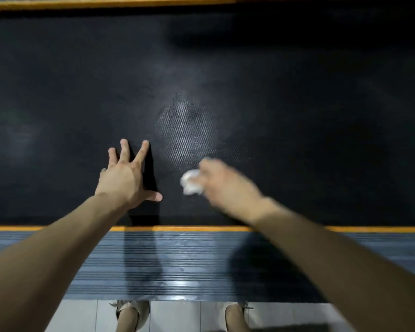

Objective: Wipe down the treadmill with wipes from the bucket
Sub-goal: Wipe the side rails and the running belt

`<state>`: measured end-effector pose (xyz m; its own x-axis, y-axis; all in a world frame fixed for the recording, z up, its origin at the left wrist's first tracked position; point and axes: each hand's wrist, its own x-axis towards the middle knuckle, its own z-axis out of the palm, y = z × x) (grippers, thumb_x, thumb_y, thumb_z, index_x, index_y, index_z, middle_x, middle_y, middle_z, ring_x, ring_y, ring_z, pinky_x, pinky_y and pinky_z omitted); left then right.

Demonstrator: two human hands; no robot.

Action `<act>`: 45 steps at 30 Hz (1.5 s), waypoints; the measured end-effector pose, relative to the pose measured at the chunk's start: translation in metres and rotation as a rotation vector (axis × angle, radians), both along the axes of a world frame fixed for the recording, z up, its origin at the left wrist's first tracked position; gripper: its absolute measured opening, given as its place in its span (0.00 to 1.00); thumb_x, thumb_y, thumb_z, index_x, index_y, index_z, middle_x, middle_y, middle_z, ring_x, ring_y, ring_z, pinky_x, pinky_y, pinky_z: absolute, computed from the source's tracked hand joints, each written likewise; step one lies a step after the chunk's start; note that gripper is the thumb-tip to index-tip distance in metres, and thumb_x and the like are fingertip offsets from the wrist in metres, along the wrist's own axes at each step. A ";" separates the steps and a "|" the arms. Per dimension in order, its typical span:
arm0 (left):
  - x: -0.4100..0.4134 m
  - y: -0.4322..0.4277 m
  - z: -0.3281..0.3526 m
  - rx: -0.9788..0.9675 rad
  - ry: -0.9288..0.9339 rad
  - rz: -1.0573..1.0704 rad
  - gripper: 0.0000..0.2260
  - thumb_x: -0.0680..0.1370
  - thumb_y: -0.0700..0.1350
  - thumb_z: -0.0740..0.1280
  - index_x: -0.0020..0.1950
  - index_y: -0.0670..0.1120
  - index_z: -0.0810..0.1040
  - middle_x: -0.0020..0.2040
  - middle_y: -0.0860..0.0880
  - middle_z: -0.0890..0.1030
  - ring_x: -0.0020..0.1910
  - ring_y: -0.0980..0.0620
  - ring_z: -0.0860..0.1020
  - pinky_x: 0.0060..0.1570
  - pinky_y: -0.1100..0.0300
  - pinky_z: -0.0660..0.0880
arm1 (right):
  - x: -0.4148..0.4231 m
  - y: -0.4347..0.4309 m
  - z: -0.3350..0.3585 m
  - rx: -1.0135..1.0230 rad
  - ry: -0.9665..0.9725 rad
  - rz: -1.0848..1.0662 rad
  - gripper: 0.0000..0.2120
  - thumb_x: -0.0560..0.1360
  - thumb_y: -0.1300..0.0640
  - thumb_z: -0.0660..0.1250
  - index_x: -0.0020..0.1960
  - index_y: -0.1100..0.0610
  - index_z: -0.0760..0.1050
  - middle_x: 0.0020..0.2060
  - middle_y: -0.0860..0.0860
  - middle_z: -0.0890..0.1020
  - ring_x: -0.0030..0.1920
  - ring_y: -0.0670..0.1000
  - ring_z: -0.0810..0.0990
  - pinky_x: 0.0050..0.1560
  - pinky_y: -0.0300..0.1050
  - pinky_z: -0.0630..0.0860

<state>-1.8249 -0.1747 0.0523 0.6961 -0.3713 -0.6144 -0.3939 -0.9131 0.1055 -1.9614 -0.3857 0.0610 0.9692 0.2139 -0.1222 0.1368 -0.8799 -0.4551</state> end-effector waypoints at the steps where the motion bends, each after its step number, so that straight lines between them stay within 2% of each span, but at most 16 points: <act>1: 0.000 0.000 0.000 0.000 -0.010 -0.005 0.69 0.61 0.72 0.81 0.85 0.63 0.33 0.87 0.44 0.39 0.86 0.34 0.45 0.74 0.32 0.69 | 0.010 -0.040 0.003 -0.063 -0.072 -0.164 0.10 0.77 0.63 0.68 0.55 0.53 0.84 0.46 0.52 0.71 0.46 0.53 0.72 0.40 0.49 0.69; 4: -0.002 0.001 -0.001 0.000 -0.061 -0.028 0.70 0.60 0.73 0.81 0.85 0.62 0.34 0.87 0.44 0.41 0.86 0.35 0.46 0.71 0.34 0.73 | 0.031 -0.168 0.011 -0.182 -0.142 -0.856 0.09 0.77 0.63 0.71 0.56 0.55 0.83 0.51 0.48 0.77 0.51 0.51 0.79 0.52 0.50 0.80; 7: -0.001 -0.001 0.001 0.009 -0.066 -0.031 0.70 0.59 0.72 0.81 0.85 0.62 0.35 0.87 0.44 0.41 0.85 0.35 0.47 0.69 0.34 0.74 | 0.044 -0.174 0.008 -0.203 -0.174 -1.254 0.08 0.80 0.56 0.69 0.58 0.54 0.82 0.48 0.43 0.75 0.53 0.53 0.82 0.47 0.34 0.71; 9: -0.001 -0.001 0.001 0.015 -0.061 -0.033 0.70 0.60 0.73 0.81 0.85 0.62 0.34 0.87 0.44 0.41 0.86 0.34 0.47 0.70 0.34 0.74 | 0.051 -0.100 -0.003 -0.131 -0.165 -0.984 0.08 0.79 0.49 0.69 0.54 0.52 0.83 0.39 0.42 0.71 0.43 0.47 0.80 0.37 0.36 0.63; 12: 0.000 0.001 0.002 0.031 -0.056 -0.046 0.70 0.61 0.74 0.79 0.84 0.62 0.31 0.87 0.44 0.39 0.86 0.35 0.46 0.73 0.37 0.73 | 0.025 0.029 -0.004 -0.036 0.010 0.041 0.11 0.78 0.59 0.68 0.57 0.49 0.82 0.48 0.46 0.75 0.48 0.48 0.73 0.46 0.39 0.70; 14: 0.000 0.000 0.001 0.029 -0.061 -0.054 0.69 0.61 0.75 0.78 0.84 0.62 0.30 0.87 0.44 0.38 0.86 0.35 0.45 0.73 0.38 0.72 | 0.030 0.019 -0.006 -0.004 -0.042 0.284 0.11 0.80 0.60 0.66 0.59 0.50 0.82 0.49 0.49 0.77 0.50 0.52 0.73 0.48 0.47 0.75; 17: 0.000 0.000 -0.001 0.034 -0.065 -0.055 0.69 0.62 0.75 0.78 0.83 0.62 0.29 0.87 0.44 0.38 0.86 0.35 0.45 0.74 0.38 0.71 | 0.081 -0.085 -0.008 -0.126 -0.212 -0.258 0.14 0.76 0.65 0.71 0.57 0.50 0.86 0.47 0.55 0.78 0.48 0.59 0.77 0.47 0.53 0.80; 20: 0.000 -0.001 -0.002 0.026 -0.067 -0.051 0.70 0.62 0.74 0.79 0.84 0.62 0.30 0.87 0.43 0.38 0.86 0.34 0.45 0.74 0.36 0.71 | 0.112 -0.185 0.004 -0.243 -0.178 -0.930 0.16 0.79 0.60 0.65 0.64 0.53 0.84 0.58 0.55 0.76 0.56 0.58 0.79 0.59 0.45 0.77; 22: 0.000 -0.002 0.000 0.027 -0.061 -0.046 0.70 0.62 0.73 0.80 0.84 0.61 0.31 0.87 0.42 0.38 0.86 0.34 0.45 0.75 0.36 0.70 | 0.120 -0.174 -0.001 -0.209 -0.209 -1.128 0.14 0.80 0.60 0.63 0.62 0.55 0.82 0.51 0.47 0.77 0.55 0.57 0.81 0.51 0.37 0.72; 24: 0.000 -0.003 0.002 0.024 -0.060 -0.039 0.70 0.62 0.72 0.80 0.85 0.61 0.32 0.87 0.43 0.39 0.86 0.34 0.45 0.75 0.36 0.70 | 0.116 -0.105 -0.015 -0.144 -0.202 -0.878 0.08 0.80 0.58 0.66 0.56 0.52 0.82 0.41 0.41 0.71 0.46 0.51 0.81 0.39 0.35 0.65; 27: 0.001 -0.002 0.003 0.019 -0.050 -0.030 0.70 0.62 0.71 0.81 0.85 0.61 0.32 0.87 0.43 0.38 0.86 0.34 0.45 0.75 0.36 0.70 | 0.075 0.022 -0.016 0.000 -0.001 0.071 0.14 0.80 0.59 0.60 0.59 0.49 0.81 0.48 0.47 0.73 0.50 0.51 0.76 0.47 0.42 0.75; 29: 0.001 -0.002 0.002 0.014 -0.054 -0.030 0.70 0.62 0.71 0.81 0.85 0.61 0.32 0.87 0.43 0.38 0.86 0.34 0.44 0.75 0.36 0.69 | 0.066 0.018 -0.017 0.014 -0.061 0.339 0.12 0.82 0.58 0.61 0.60 0.54 0.80 0.52 0.52 0.76 0.53 0.55 0.74 0.48 0.52 0.78; 31: 0.001 -0.002 0.000 0.016 -0.063 -0.039 0.69 0.62 0.71 0.81 0.85 0.61 0.32 0.87 0.42 0.39 0.86 0.33 0.45 0.74 0.36 0.70 | 0.084 -0.036 -0.020 -0.016 -0.200 0.123 0.09 0.81 0.60 0.68 0.60 0.55 0.81 0.51 0.54 0.76 0.52 0.56 0.74 0.49 0.53 0.77; 37: 0.001 -0.002 -0.003 0.012 -0.053 -0.026 0.69 0.62 0.70 0.81 0.85 0.61 0.32 0.87 0.42 0.38 0.86 0.33 0.44 0.75 0.35 0.69 | 0.127 -0.172 -0.012 -0.183 -0.204 -1.119 0.10 0.81 0.55 0.64 0.59 0.57 0.77 0.56 0.48 0.76 0.51 0.47 0.79 0.59 0.48 0.78; 40: 0.002 -0.001 -0.002 0.008 -0.047 -0.017 0.69 0.62 0.70 0.82 0.85 0.61 0.33 0.87 0.42 0.38 0.86 0.32 0.44 0.75 0.34 0.69 | 0.130 -0.090 -0.024 -0.093 -0.177 -1.008 0.08 0.81 0.59 0.63 0.57 0.56 0.78 0.49 0.47 0.77 0.45 0.49 0.74 0.50 0.49 0.75; 45: 0.002 0.002 -0.008 -0.007 -0.058 -0.021 0.68 0.63 0.69 0.82 0.85 0.62 0.36 0.88 0.43 0.40 0.86 0.33 0.46 0.72 0.33 0.71 | 0.072 0.061 -0.032 0.144 0.047 -0.283 0.15 0.77 0.63 0.68 0.62 0.52 0.82 0.55 0.51 0.73 0.56 0.54 0.74 0.54 0.56 0.80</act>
<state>-1.8229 -0.1728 0.0447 0.7227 -0.3902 -0.5704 -0.4183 -0.9040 0.0884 -1.8896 -0.3251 0.0287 0.9867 -0.0446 -0.1565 -0.1281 -0.8059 -0.5781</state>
